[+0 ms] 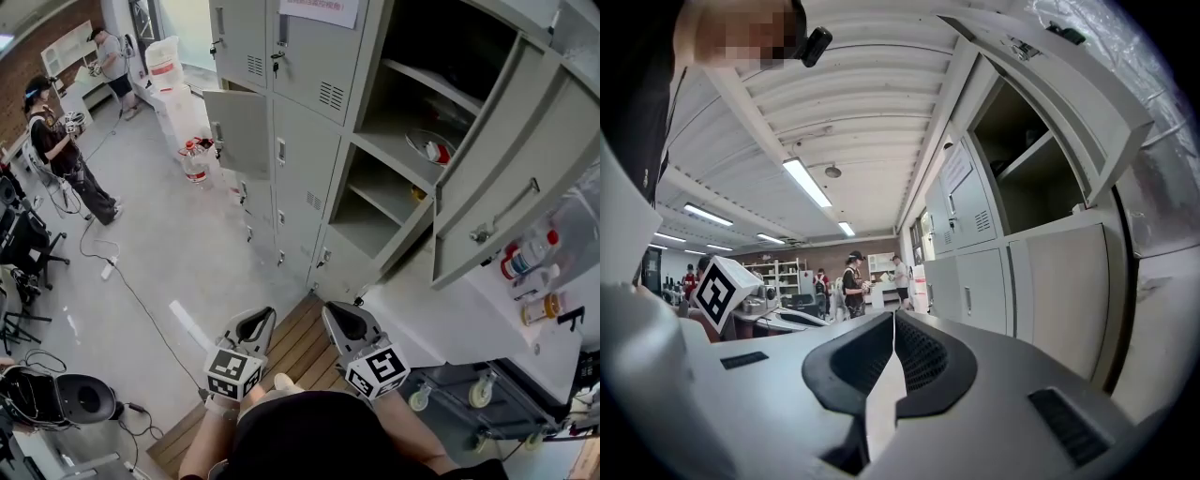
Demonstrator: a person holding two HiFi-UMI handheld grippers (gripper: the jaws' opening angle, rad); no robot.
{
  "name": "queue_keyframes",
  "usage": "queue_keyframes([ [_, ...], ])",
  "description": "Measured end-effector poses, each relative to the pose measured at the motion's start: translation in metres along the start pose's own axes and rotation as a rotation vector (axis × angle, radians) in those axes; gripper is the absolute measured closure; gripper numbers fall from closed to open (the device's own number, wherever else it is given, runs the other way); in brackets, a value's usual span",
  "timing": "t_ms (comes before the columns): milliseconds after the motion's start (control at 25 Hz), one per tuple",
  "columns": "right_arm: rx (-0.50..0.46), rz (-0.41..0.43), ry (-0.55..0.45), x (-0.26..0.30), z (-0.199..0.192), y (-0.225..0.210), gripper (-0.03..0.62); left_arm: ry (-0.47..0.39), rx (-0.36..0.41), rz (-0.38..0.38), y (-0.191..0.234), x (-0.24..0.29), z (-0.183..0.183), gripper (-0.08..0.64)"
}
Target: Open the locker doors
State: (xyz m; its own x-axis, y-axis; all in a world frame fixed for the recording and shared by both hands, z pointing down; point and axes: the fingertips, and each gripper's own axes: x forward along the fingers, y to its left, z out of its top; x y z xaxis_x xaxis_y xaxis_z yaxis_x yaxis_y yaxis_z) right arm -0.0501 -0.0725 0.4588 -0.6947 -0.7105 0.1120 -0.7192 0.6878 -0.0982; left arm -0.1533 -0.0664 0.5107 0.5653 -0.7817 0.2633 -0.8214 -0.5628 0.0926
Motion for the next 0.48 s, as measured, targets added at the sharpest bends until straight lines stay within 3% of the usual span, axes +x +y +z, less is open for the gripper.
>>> queue_keyframes([
  [480, 0.021, -0.019, -0.004, 0.011, -0.001, 0.000, 0.560, -0.007, 0.000, -0.007, 0.015, 0.000, 0.000, 0.531],
])
